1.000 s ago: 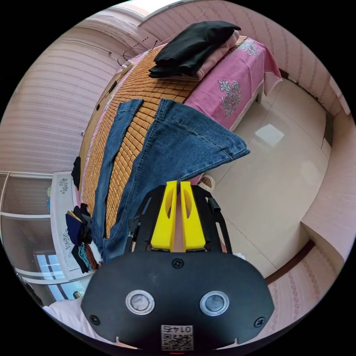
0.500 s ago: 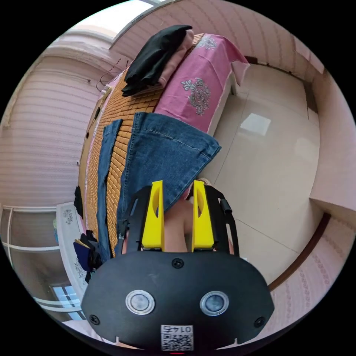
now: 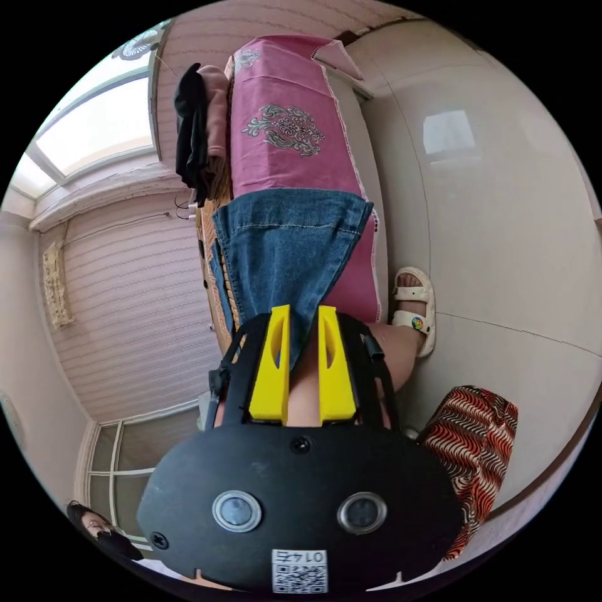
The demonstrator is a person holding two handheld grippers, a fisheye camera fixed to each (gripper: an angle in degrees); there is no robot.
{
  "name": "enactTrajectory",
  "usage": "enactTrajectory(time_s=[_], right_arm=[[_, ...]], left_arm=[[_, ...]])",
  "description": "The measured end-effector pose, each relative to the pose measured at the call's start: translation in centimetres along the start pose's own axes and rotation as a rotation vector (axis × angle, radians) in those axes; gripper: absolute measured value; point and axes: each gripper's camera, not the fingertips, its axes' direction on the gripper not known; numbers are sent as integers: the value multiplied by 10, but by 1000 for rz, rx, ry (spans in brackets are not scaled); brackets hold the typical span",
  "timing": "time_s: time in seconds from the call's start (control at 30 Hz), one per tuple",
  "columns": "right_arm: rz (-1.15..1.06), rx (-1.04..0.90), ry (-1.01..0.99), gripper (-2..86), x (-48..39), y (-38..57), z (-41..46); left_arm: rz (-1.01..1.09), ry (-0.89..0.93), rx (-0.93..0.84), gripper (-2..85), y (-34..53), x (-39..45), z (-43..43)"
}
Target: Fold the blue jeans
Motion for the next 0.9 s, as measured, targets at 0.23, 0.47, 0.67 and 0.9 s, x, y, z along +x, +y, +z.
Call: enactTrajectory(time_s=[0.23,0.47,0.67,0.9], right_arm=[[-128,21,-42,9,-37,9,-13],[-492,-7,150,4,-120,41,-18],[-621,-9,152,3,-167,69,-19],[-729,-23,254,2,-198,106,-10]], left_arm=[[26,24,-10,14,-18,23,23],[180,21,54,-9,-4,64,9],[204,63,73,-10,13,74,4],[209,62,66,-10,31,87,7]])
